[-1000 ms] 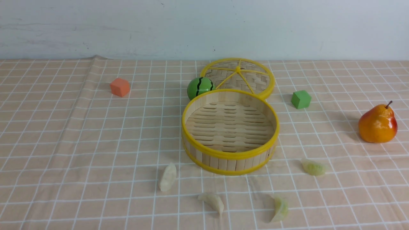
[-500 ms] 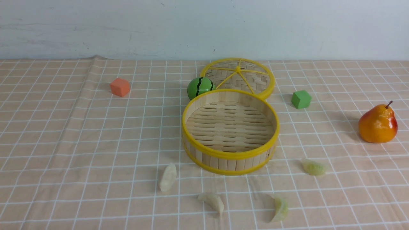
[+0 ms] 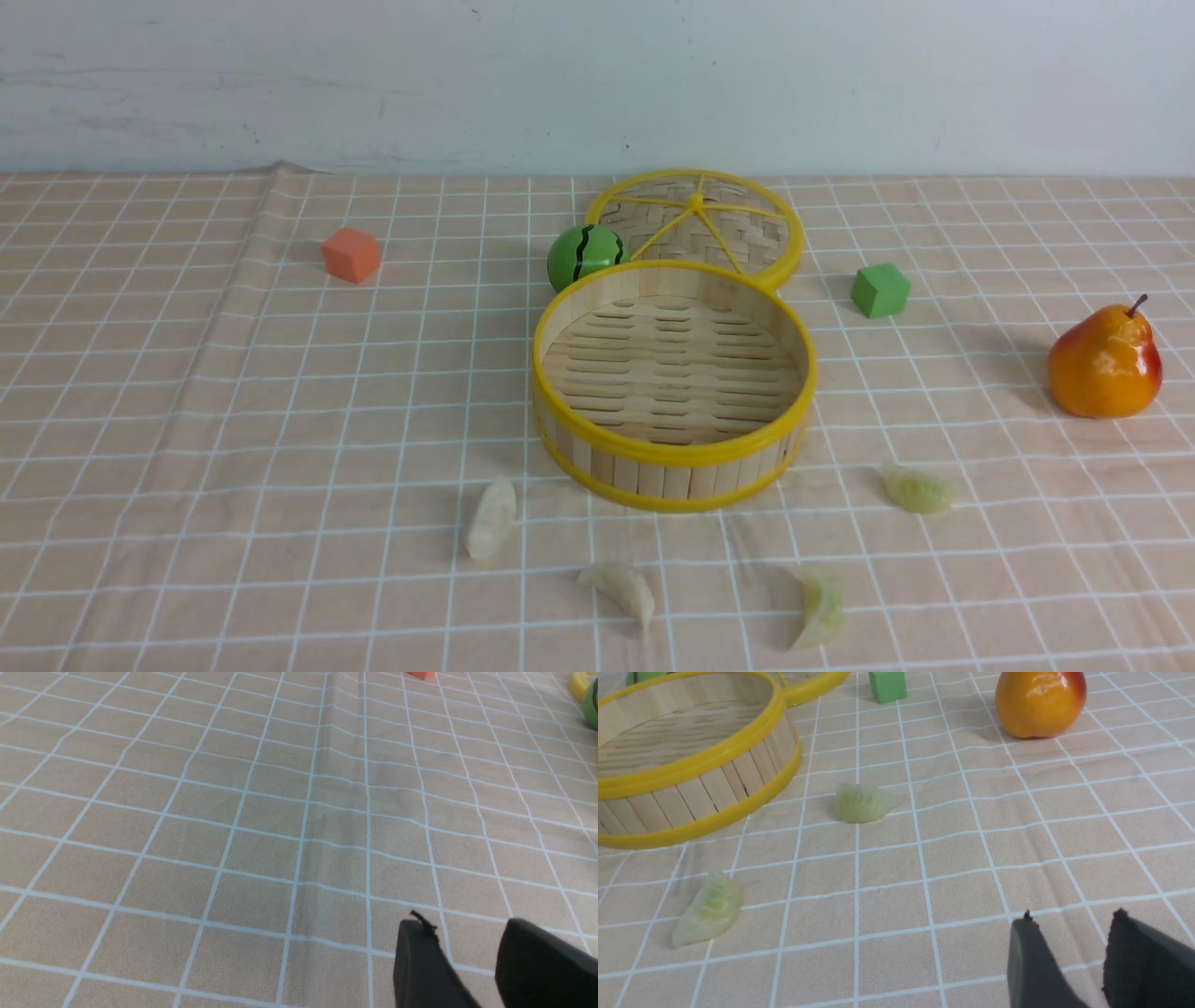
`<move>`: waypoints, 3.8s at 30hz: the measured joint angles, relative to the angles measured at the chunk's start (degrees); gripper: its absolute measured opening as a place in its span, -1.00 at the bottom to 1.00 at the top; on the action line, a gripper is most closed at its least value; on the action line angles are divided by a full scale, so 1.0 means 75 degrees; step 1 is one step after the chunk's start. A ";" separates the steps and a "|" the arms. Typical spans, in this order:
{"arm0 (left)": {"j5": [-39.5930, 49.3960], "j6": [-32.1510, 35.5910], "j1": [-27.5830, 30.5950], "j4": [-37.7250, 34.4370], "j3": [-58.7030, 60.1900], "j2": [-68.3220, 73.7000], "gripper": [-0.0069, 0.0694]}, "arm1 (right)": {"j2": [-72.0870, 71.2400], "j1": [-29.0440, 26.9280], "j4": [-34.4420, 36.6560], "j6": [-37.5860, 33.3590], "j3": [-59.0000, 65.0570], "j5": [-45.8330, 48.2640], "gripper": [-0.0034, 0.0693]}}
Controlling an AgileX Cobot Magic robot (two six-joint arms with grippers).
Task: Put the dumplings into the steamer on the table with the brown tablecloth.
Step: 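Reach for and grasp a dumpling on the table with the left gripper, then place the dumpling into the bamboo steamer basket with the left gripper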
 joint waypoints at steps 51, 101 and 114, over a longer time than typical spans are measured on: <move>-0.1099 -0.3337 0.0000 -0.4924 -0.1409 0.0019 -0.25 | 0.0000 0.0000 0.7373 -0.1353 -0.0500 0.0002 -0.27; 0.4005 0.0017 -0.4251 0.0350 -1.1567 1.5731 0.54 | 0.7546 0.2655 0.3190 -0.4694 -0.6087 0.5474 -0.92; 0.5164 -0.0315 -0.4291 0.0290 -1.2338 1.5740 -0.25 | 0.7546 0.2655 0.3190 -0.4694 -0.6087 0.5340 -0.90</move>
